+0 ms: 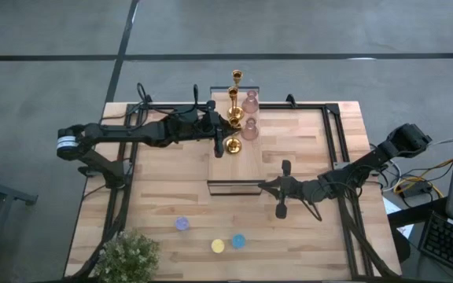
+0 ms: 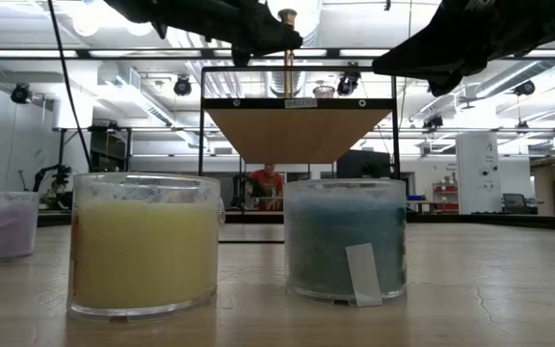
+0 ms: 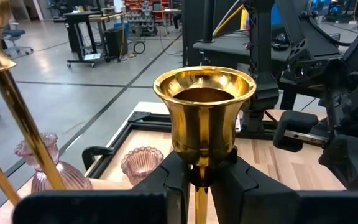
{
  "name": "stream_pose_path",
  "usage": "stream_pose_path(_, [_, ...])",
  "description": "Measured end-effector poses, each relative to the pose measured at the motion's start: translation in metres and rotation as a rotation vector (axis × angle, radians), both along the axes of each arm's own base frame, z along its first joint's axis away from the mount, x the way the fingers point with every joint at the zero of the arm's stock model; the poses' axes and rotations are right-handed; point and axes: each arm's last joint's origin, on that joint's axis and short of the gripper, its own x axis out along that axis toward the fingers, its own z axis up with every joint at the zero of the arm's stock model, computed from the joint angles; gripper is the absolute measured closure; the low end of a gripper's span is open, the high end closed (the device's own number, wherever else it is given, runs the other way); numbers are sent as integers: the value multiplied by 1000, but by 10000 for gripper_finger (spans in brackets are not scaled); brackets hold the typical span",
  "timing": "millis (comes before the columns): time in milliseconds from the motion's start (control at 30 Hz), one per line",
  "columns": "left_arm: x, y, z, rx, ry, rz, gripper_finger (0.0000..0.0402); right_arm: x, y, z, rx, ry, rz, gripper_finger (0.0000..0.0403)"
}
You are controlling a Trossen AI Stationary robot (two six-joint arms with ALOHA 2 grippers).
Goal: Pick & Place candle stick holders
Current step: Put the gold candlestick on the shelf, then put the purple glass candle holder on the shelf
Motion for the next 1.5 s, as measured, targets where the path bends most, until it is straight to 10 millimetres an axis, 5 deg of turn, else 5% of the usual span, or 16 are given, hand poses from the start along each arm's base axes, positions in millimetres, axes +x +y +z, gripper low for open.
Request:
stream_pose_path(567, [1, 0, -3, -2, 20, 2, 347, -1, 0, -1, 3, 4, -2, 394])
stream_pose_path(733, [2, 1, -11, -24, 84, 10, 318, -1, 0, -1, 3, 4, -1, 394])
stream_pose_path(1167, [-7, -1, 5, -19, 94, 12, 222, -1, 0, -1, 3, 4, -1, 394])
stream_pose_path(1500, [-32, -7, 19, -1, 148, 8, 202, -1, 0, -2, 7, 5, -2, 394])
